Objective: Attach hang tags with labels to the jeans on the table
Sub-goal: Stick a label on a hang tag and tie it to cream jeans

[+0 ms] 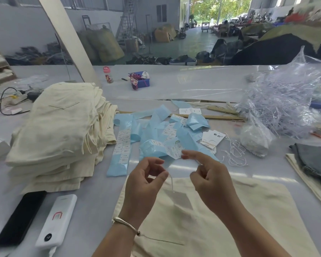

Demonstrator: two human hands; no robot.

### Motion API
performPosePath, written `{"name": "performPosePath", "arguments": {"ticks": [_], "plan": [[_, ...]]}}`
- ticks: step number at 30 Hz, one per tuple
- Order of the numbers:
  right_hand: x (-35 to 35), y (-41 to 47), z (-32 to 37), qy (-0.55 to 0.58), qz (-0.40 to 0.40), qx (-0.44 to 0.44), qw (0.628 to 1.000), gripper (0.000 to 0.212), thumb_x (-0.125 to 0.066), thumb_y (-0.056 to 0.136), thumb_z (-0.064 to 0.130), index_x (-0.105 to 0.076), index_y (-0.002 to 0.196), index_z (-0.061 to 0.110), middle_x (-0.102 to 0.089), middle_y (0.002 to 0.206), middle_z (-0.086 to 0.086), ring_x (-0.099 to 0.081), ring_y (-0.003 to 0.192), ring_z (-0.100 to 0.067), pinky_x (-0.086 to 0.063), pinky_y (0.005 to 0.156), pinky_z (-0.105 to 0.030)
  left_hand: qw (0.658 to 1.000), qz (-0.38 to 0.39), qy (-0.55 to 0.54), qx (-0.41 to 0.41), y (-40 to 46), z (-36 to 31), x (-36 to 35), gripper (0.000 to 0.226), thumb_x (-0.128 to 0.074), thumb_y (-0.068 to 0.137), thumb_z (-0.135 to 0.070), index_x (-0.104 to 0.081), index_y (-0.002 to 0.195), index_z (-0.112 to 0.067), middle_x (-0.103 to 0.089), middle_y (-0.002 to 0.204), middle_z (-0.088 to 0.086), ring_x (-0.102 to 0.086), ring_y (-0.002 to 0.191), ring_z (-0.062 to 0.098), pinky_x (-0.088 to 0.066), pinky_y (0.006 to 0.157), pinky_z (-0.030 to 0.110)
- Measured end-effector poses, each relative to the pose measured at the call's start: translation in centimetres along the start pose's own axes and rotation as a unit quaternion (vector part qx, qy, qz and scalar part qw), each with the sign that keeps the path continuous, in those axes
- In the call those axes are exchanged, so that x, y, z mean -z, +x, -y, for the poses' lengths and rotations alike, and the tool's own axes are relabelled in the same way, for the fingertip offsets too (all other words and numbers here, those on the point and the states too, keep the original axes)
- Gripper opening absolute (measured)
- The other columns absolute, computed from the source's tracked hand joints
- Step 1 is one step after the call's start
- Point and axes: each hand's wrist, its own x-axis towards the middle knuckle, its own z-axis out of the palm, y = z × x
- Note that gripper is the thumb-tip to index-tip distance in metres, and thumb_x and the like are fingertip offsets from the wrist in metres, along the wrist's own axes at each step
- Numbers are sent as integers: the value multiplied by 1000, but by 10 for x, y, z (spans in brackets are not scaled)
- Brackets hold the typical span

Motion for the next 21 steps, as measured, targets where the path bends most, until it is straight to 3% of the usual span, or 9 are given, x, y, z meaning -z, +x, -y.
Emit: {"name": "performPosePath", "arguments": {"ticks": [4,6,7,11,14,16,19,21], "plan": [[-26,1,7,78,133,-52,987,25,-68,83,5,-67,95,27,-70,75,7,-54,45,-14,-46,50,-25,999,19,-24,8,-1,6,14,25,-75,79,-7,-67,91,-28,-70,79,-2,-64,73,11,-51,67,22],[-42,0,5,97,162,-70,980,7,-67,86,7,-67,83,13,-67,67,-1,-56,47,-15,-44,49,-27,999,26,-24,22,-3,10,23,28,-76,78,-8,-68,90,-32,-70,79,-3,-64,73,11,-53,68,23],[-51,-1,2,90,159,-67,981,9,-67,87,8,-65,79,10,-63,61,-1,-54,47,-14,-42,49,-26,999,27,-21,28,-3,13,29,27,-77,77,-10,-68,89,-32,-70,79,-3,-64,73,11,-53,68,23],[-78,-2,-3,30,139,-40,989,14,-70,86,18,-68,73,15,-50,50,10,-41,48,-5,-34,52,-26,998,34,-6,60,-4,30,59,21,-78,72,-16,-70,88,-27,-71,78,-4,-62,69,6,-49,63,18],[-94,1,-7,-145,97,-4,985,10,-68,86,25,-69,77,22,-50,55,12,-44,55,-6,-33,56,-29,992,18,48,114,-3,55,77,20,-76,78,-4,-71,85,-21,-69,72,-9,-60,67,4,-49,66,19],[-100,3,-4,-286,36,78,954,11,-69,83,15,-70,73,18,-53,63,6,-51,60,-20,-35,57,-30,981,0,97,166,-7,74,88,20,-73,79,-2,-70,83,-21,-69,73,-8,-62,71,9,-50,69,20],[-110,10,1,-300,-80,164,936,11,-76,74,2,-71,67,9,-50,63,-7,-49,56,-29,-39,57,-34,959,44,196,199,-13,99,105,27,-67,77,1,-68,80,-26,-69,84,-7,-63,84,14,-47,74,15],[-119,17,5,-278,-140,226,923,6,-75,78,5,-74,77,10,-50,66,-7,-49,60,-27,-39,61,-33,929,153,283,185,-17,113,116,30,-65,74,-3,-67,87,-29,-65,99,-6,-57,98,12,-43,84,15]]}}
